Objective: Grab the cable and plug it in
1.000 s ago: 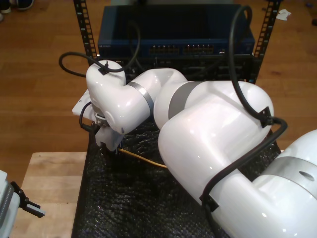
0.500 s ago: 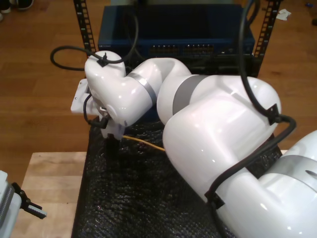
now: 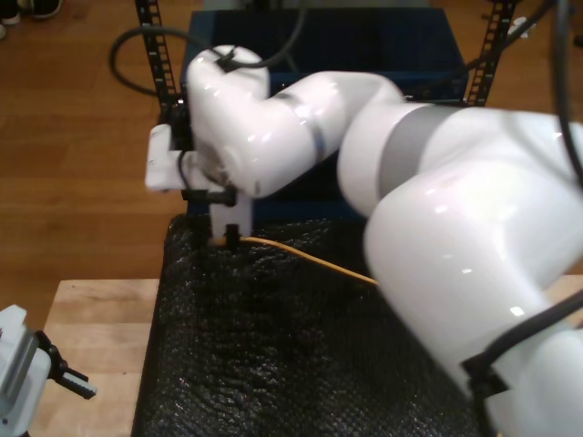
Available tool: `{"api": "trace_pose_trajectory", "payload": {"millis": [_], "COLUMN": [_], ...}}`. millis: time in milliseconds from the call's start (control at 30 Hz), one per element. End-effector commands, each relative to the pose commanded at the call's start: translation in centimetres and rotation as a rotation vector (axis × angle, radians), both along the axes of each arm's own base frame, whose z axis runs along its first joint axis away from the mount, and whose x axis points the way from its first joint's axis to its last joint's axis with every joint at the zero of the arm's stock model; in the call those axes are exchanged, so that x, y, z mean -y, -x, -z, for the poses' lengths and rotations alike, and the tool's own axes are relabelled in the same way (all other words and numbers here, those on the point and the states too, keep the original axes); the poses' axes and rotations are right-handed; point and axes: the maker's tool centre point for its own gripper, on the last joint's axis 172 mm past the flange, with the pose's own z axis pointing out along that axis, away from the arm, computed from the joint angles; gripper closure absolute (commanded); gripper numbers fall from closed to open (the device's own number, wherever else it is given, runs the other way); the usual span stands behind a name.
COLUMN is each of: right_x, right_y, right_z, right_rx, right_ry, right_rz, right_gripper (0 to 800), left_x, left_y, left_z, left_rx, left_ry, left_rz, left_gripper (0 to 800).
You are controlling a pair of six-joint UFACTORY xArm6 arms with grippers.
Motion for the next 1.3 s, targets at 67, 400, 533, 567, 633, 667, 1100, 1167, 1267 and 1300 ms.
{"api": "trace_pose_trajectory", "payload": {"millis": [67,400,533,567,633,667,1100,1167,1267,1300], "right_x": [1.3,5.7,7.2,7.3,8.2,8.8,12.3,12.7,13.6,13.7], "right_y": [0.3,2.4,3.7,4.2,4.7,4.9,8.5,9.1,9.6,9.9], "right_z": [-0.9,-4.4,-5.0,-5.3,-5.8,-6.1,-9.0,-9.5,-10.2,-10.2], "right_rx": [-0.012,-0.045,-0.093,-0.102,-0.113,-0.116,-0.122,-0.12,-0.121,-0.127], "right_ry": [-0.007,-0.08,-0.134,-0.145,-0.156,-0.16,-0.228,-0.25,-0.278,-0.283], "right_rz": [-0.002,-0.004,0.003,-0.001,0.003,0.012,0.034,0.035,0.049,0.053], "right_gripper": [791,791,791,791,791,791,791,791,791,791], "left_x": [0.6,5.4,6.2,6.4,7.1,7.7,14.6,15.0,15.4,15.4], "left_y": [-0.5,-2.2,-3.2,-3.4,-4.0,-4.3,-7.2,-7.8,-8.8,-9.0], "left_z": [-0.7,-3.7,-4.6,-4.7,-5.2,-5.4,-9.1,-9.5,-10.0,-10.1], "left_rx": [0.001,0.0,0.018,0.022,0.036,0.041,0.073,0.076,0.077,0.078], "left_ry": [0.008,0.1,0.126,0.135,0.161,0.176,0.299,0.321,0.354,0.363], "left_rz": [0.002,0.045,0.023,0.017,0.008,0.011,0.056,0.048,0.032,0.028], "left_gripper": [0,0,0,0,0,0,0,0,0,0]}}
